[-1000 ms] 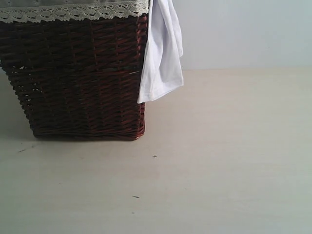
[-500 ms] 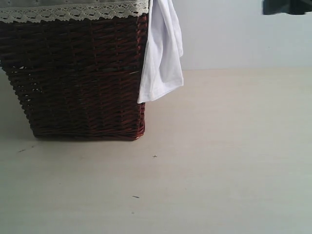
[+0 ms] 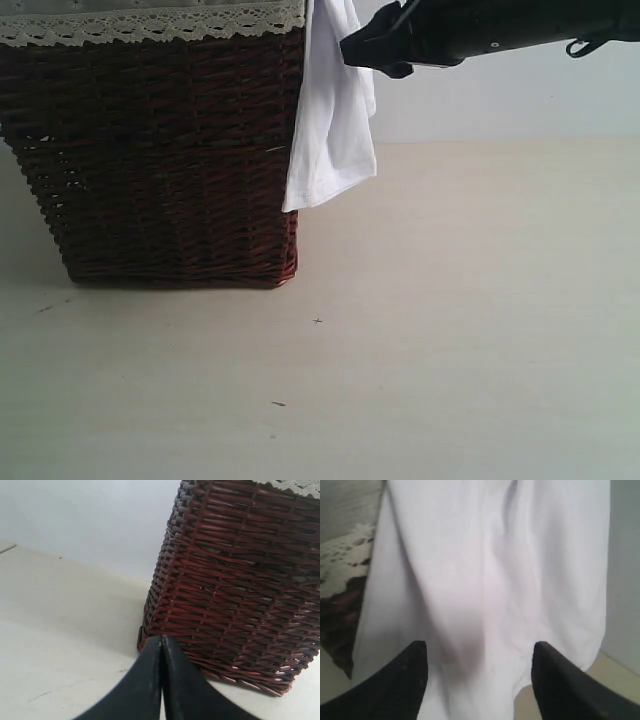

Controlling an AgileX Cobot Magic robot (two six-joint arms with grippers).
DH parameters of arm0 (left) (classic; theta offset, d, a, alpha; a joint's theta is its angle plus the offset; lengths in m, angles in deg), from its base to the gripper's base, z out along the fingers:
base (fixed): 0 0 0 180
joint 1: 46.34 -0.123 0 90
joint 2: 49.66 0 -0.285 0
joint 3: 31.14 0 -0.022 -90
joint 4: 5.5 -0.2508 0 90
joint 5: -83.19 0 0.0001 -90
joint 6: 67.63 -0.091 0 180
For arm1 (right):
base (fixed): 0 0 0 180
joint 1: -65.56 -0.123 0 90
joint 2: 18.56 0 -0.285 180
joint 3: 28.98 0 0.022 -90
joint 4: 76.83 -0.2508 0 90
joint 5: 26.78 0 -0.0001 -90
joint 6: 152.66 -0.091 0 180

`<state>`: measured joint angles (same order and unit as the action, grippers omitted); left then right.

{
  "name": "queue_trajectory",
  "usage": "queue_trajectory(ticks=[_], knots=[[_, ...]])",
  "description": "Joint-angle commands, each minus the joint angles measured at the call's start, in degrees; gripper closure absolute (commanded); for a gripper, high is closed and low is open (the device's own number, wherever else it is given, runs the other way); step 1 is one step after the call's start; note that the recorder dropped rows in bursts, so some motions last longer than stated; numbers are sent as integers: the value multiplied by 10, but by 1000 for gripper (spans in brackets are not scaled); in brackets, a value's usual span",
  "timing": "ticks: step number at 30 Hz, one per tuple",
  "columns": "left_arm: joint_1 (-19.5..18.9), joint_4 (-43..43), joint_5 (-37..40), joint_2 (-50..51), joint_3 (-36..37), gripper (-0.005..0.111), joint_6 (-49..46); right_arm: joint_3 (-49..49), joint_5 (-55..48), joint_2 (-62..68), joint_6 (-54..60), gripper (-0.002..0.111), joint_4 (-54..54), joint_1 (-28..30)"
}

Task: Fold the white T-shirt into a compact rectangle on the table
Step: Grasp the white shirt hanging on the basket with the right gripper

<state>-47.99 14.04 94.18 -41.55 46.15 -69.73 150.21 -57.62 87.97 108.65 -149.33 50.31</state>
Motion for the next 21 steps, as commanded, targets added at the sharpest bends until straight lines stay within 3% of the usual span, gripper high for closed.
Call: queue_trajectory(ticks=[1,5,9,11,16,21], knots=[[1,2,0,-3,-1,107,4,25,-21,30,5,51,-17,-1],[1,2,0,-3,-1,107,4,34,-44,54,5,52,-23,-1],[1,2,0,-3,-1,107,4,35,-2,55,5,52,-21,-1],[1,2,0,-3,-1,107,4,35,20,65,6,60,-21,-1],[1,2,0,-3,-1,107,4,35,32,76,52,108,-15,-1],[1,2,0,-3,-1,107,4,65,45,14,64,108,-11,-1]])
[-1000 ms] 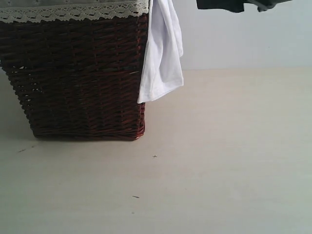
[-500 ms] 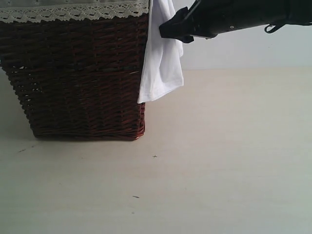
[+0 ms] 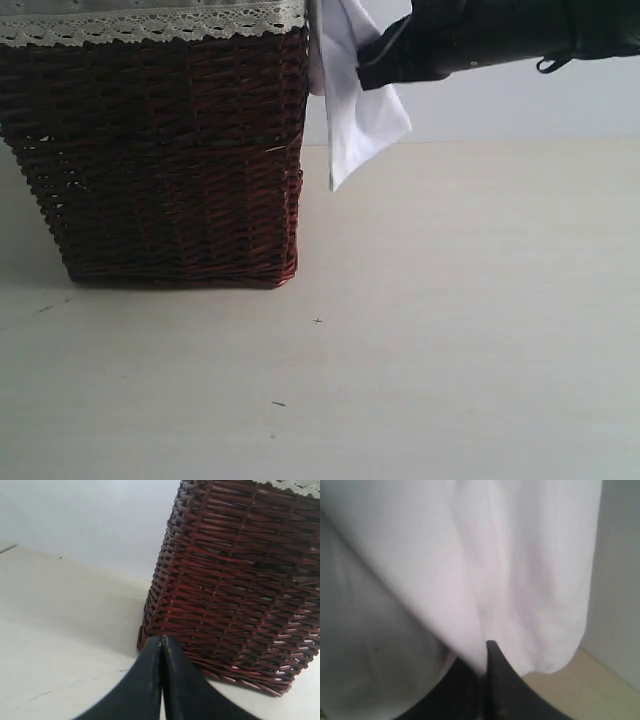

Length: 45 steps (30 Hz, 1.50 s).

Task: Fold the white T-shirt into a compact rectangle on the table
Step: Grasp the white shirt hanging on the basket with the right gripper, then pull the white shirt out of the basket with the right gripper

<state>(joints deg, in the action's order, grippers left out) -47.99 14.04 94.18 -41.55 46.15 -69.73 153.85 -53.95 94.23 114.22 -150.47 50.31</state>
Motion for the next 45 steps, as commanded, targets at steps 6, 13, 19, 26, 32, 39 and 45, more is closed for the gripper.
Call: queue_trajectory(ticks=[6,13,19,26,32,39,45], knots=[[1,2,0,-3,-1,107,4,62,69,-110,-47,108,53,-1],[1,2,0,-3,-1,107,4,100,110,-150,-67,108,107,-1],[1,2,0,-3,-1,107,4,168,135,-162,-82,108,107,-1],[1,2,0,-3,-1,107,4,253,136,-162,-92,108,107,-1],[1,2,0,-3,-1,107,4,324,169,-161,-113,108,107,-1],[1,2,0,-3,-1,107,4,428,178,-157,-132,108,109,-1],[1,2,0,-3,-1,107,4,520,185,-157,-172,108,193,-1]])
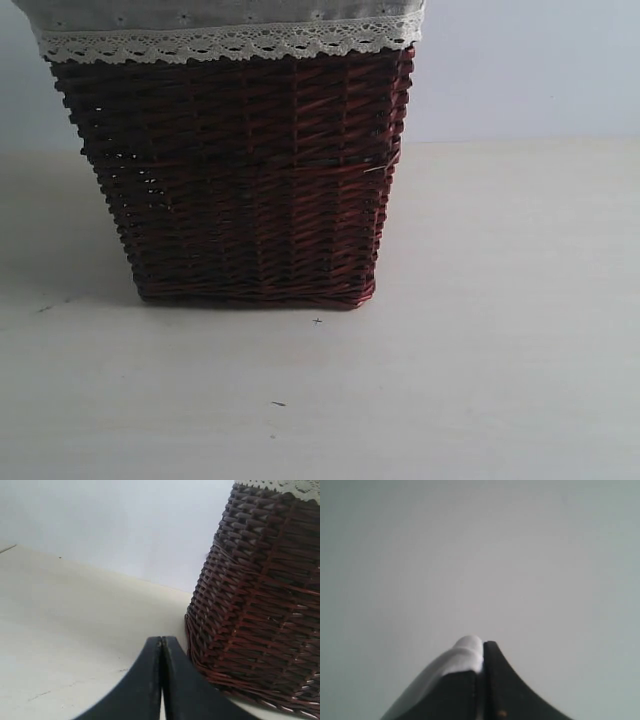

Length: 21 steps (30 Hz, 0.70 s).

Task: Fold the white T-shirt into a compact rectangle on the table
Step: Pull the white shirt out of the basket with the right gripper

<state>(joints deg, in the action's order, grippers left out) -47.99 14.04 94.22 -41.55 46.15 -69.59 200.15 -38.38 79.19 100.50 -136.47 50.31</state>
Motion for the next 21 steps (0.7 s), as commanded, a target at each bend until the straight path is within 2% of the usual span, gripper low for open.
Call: queue_trajectory(ticks=[1,4,6,10,14,18,21], knots=[[1,2,0,-3,-1,107,3,69,29,-8,-51,108,83,-1],[1,2,0,-3,-1,107,3,81,29,-16,-125,108,240,1],[1,2,0,-3,-1,107,3,81,31,-20,-205,108,329,1],[1,2,0,-3,-1,107,3,81,11,-22,-400,108,545,39],[1,2,0,-3,-1,107,3,81,-57,-22,-607,108,786,86],[1,2,0,-3,-1,107,3,81,-170,-23,-912,108,1015,121],[1,2,0,-3,-1,107,3,65,-253,-17,-994,108,1094,124]])
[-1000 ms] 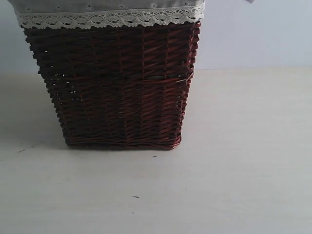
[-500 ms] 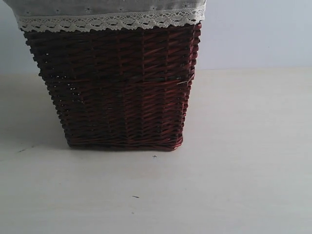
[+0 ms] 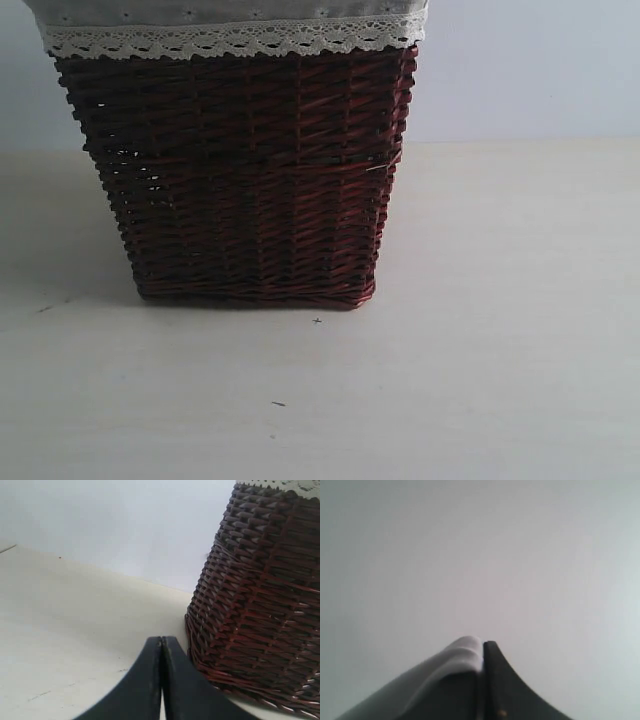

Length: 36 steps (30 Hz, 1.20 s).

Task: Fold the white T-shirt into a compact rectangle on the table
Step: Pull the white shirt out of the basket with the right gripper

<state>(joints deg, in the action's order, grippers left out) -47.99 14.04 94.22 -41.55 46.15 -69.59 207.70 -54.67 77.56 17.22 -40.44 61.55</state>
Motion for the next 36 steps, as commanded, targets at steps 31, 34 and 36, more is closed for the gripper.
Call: queue_trajectory(ticks=[31,34,36], knots=[[1,2,0,-3,-1,107,3,-147,-270,25,-66,34,-168,12],[1,2,0,-3,-1,107,3,-148,-347,44,-27,38,-223,15],[1,2,0,-3,-1,107,3,-155,-402,67,22,38,-287,15]])
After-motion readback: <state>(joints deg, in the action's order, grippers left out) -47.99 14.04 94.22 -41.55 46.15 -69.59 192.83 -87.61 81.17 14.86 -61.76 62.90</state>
